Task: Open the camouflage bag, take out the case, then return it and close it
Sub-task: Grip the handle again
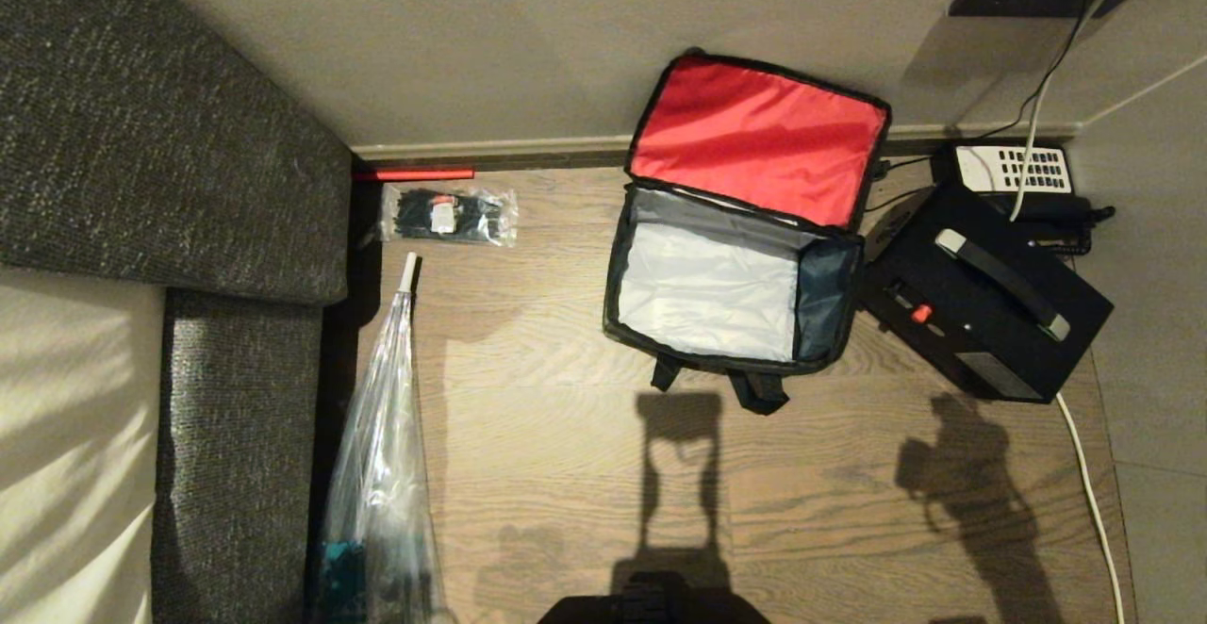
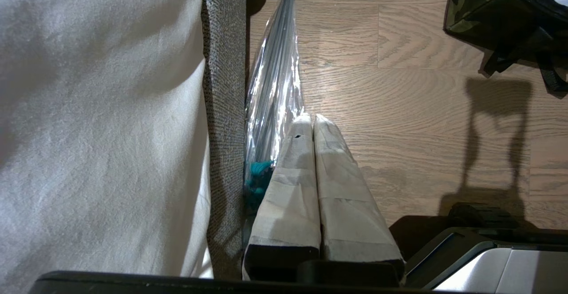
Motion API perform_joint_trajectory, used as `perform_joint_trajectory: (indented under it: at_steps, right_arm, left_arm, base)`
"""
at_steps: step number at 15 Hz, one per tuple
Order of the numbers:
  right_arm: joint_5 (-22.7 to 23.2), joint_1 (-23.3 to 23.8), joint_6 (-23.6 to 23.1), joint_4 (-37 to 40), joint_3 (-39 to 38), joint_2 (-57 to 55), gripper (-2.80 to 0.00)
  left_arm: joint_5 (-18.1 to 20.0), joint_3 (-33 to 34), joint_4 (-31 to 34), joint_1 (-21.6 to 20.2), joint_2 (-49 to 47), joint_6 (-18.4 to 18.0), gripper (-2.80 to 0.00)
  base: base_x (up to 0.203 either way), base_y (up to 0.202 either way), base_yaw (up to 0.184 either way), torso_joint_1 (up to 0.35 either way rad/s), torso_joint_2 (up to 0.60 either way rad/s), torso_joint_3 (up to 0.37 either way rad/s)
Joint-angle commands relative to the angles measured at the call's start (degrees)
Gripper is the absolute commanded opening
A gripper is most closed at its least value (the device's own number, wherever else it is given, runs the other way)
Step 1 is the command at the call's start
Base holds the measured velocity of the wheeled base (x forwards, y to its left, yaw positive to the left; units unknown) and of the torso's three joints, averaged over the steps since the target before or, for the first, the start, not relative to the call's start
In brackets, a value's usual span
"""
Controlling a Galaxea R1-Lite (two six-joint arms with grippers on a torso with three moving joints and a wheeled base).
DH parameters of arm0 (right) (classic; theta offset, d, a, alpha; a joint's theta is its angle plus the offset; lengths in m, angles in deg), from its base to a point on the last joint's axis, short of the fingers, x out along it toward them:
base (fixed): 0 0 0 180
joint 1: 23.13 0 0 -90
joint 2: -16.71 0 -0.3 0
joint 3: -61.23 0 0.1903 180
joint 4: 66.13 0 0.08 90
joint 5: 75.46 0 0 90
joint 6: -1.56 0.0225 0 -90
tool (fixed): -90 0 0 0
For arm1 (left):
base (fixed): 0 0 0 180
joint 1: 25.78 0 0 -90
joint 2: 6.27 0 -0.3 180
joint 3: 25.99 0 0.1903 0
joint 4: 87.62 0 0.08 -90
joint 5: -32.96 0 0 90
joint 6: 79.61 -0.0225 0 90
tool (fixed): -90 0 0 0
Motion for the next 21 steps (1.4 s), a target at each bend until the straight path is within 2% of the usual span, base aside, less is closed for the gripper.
perform_joint_trajectory:
  at_steps: [1, 3, 7, 8, 9, 10, 12, 15, 17, 18, 21]
  right_arm:
    - [0.42, 1.09, 6.13, -3.62, 7.61, -30.27, -2.8]
    - [1.22, 4.89, 8.3, -8.36, 13.49, -45.73, -2.8]
    - [3.02, 11.53, 5.86, -18.06, 24.31, -68.12, -2.8]
    - [2.85, 12.46, 4.07, -21.78, 25.79, -71.86, 0.0]
    - [1.92, 13.08, -0.02, -26.43, 27.03, -74.87, 0.0]
    - [-0.76, 13.39, -6.26, -31.05, 28.03, -76.37, 0.0]
    - [-5.29, 13.49, -15.05, -35.63, 28.2, -77.04, 0.0]
    - [-5.72, 11.67, -17.21, -36.39, 25.1, -72.55, 0.0]
    - [-6.06, 10.39, -19.95, -38.61, 20.03, -69.73, 0.0]
    - [-7.14, 10.14, -24.24, -40.25, 16.63, -68.29, 0.0]
    - [-15.34, 11.58, -50.52, -47.73, 7.07, -64.78, 0.0]
  left_arm:
    - [-0.05, 0.01, -0.01, -0.01, 0.09, 0.0, -2.8]
    - [-0.05, 0.01, -0.01, -0.01, 0.06, 0.0, -2.8]
    - [-0.05, 0.01, -0.01, -0.01, 0.09, 0.0, -2.8]
    - [-0.05, 0.01, -0.01, -0.01, 0.03, 0.0, -2.8]
    - [-0.05, 0.01, -0.01, -0.01, 0.07, 0.0, -2.8]
    - [-0.05, 0.01, -0.01, -0.01, 0.09, 0.0, -2.8]
    - [-0.05, 0.01, -0.01, -0.01, 0.09, 0.0, -2.8]
    - [-0.05, 0.01, -0.01, -0.01, 0.06, 0.0, -2.8]
    - [-0.05, 0.01, -0.01, -0.01, 0.09, 0.0, -2.8]
    - [-0.05, 0.01, -0.01, -0.01, 0.09, 0.0, -2.8]
    - [-0.05, 0.01, -0.01, -0.01, 0.0, -0.01, -2.8]
  base:
    - [0.0, 0.0, 0.0, 0.0, 0.0, 0.0]
    - [0.0, 0.0, 0.0, 0.0, 0.0, 0.0]
    - [0.0, 0.0, 0.0, 0.0, 0.0, 0.0]
    - [0.0, 0.0, 0.0, 0.0, 0.0, 0.0]
    - [0.0, 0.0, 0.0, 0.0, 0.0, 0.0]
    - [0.0, 0.0, 0.0, 0.0, 0.0, 0.0]
    - [0.0, 0.0, 0.0, 0.0, 0.0, 0.0]
    - [0.0, 0.0, 0.0, 0.0, 0.0, 0.0]
    - [0.0, 0.0, 0.0, 0.0, 0.0, 0.0]
    - [0.0, 0.0, 0.0, 0.0, 0.0, 0.0]
    - [0.0, 0.0, 0.0, 0.0, 0.0, 0.0]
